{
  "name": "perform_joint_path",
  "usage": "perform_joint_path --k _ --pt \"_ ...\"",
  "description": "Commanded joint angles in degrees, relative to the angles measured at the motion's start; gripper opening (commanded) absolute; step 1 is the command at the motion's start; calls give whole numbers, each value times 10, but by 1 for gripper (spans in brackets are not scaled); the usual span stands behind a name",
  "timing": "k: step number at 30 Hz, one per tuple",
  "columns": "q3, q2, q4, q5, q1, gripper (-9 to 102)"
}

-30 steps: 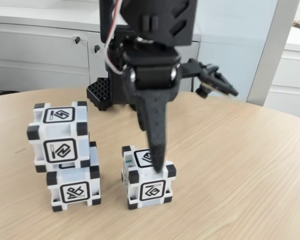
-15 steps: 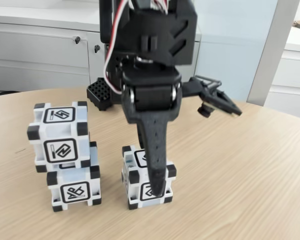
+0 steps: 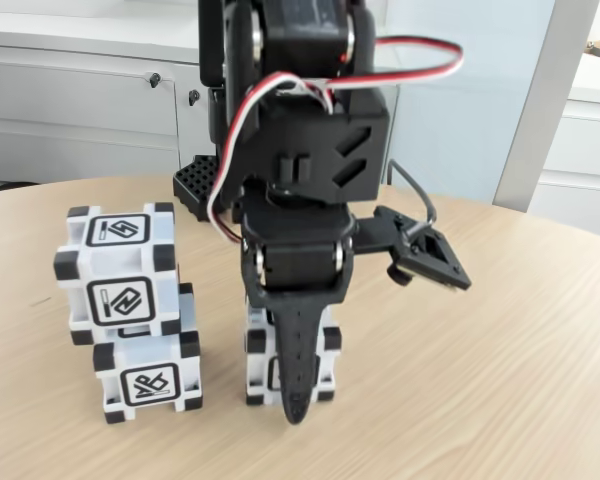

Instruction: Stack cubes from left to right.

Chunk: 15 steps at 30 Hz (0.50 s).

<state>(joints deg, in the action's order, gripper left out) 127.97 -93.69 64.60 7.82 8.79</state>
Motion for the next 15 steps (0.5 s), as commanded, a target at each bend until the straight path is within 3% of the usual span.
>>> perform_joint_path --k 1,4,15 --pt "-11 2 -5 8 -5 13" --pt "-11 -7 -5 18 -5 1" --pt "-12 -127 4 4 -5 0"
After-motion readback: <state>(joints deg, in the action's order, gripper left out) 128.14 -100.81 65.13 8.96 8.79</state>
